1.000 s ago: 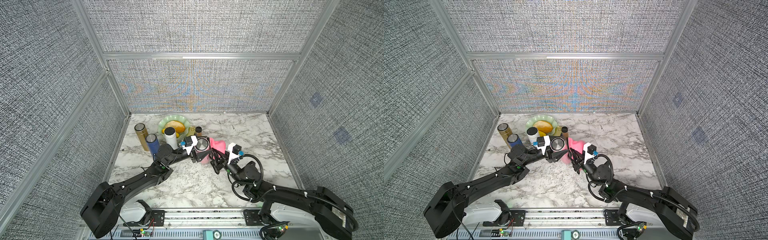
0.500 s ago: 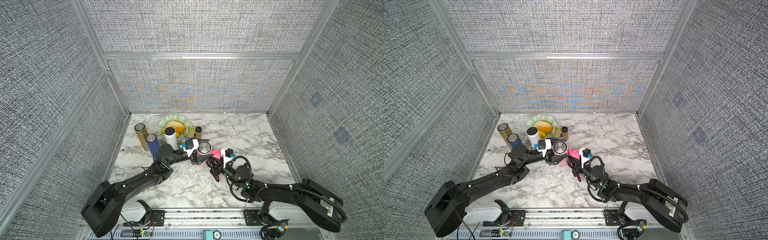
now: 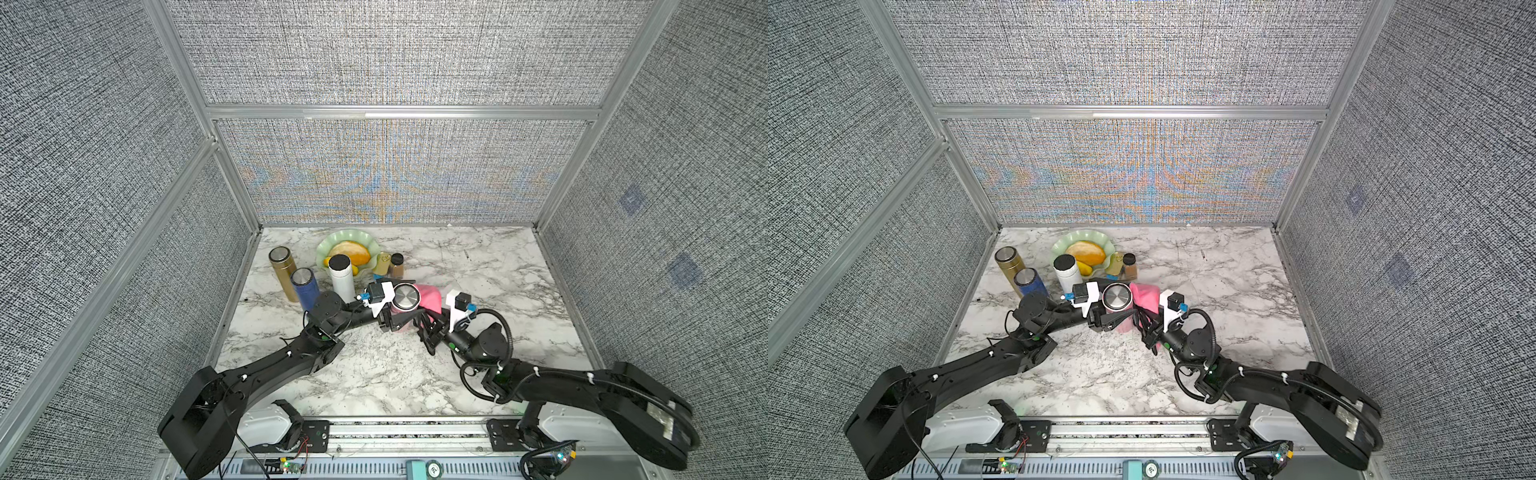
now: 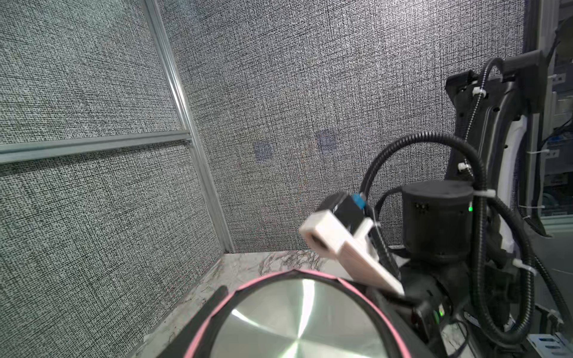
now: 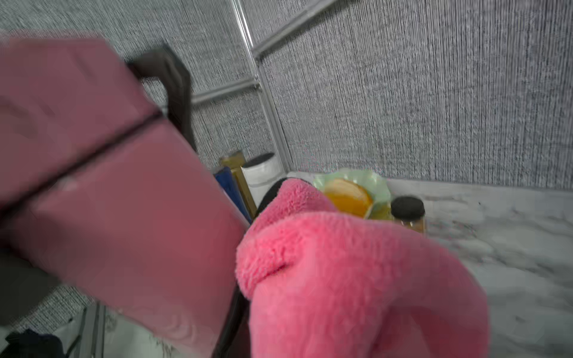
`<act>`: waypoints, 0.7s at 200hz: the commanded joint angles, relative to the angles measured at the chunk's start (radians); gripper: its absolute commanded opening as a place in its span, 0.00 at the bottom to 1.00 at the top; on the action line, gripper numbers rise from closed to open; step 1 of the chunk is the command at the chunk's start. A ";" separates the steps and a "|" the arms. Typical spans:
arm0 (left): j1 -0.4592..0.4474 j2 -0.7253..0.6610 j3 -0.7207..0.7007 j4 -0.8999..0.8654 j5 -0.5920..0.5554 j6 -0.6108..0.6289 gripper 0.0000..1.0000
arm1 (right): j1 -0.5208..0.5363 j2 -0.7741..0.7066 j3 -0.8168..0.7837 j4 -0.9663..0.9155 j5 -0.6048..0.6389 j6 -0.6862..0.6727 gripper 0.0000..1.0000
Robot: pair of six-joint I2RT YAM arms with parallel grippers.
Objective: Wipe the surface of the thermos
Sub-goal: Wipe the dirt from the surface of the thermos.
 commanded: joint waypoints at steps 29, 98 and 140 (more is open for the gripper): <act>-0.001 -0.019 -0.025 0.123 -0.011 0.002 0.00 | -0.002 -0.071 0.045 0.030 -0.042 0.005 0.00; 0.000 -0.003 -0.033 0.159 -0.009 0.061 0.00 | -0.003 -0.051 0.066 -0.030 -0.024 0.019 0.00; -0.001 -0.008 -0.044 0.177 0.023 0.062 0.00 | -0.027 -0.017 0.022 0.111 -0.037 0.037 0.00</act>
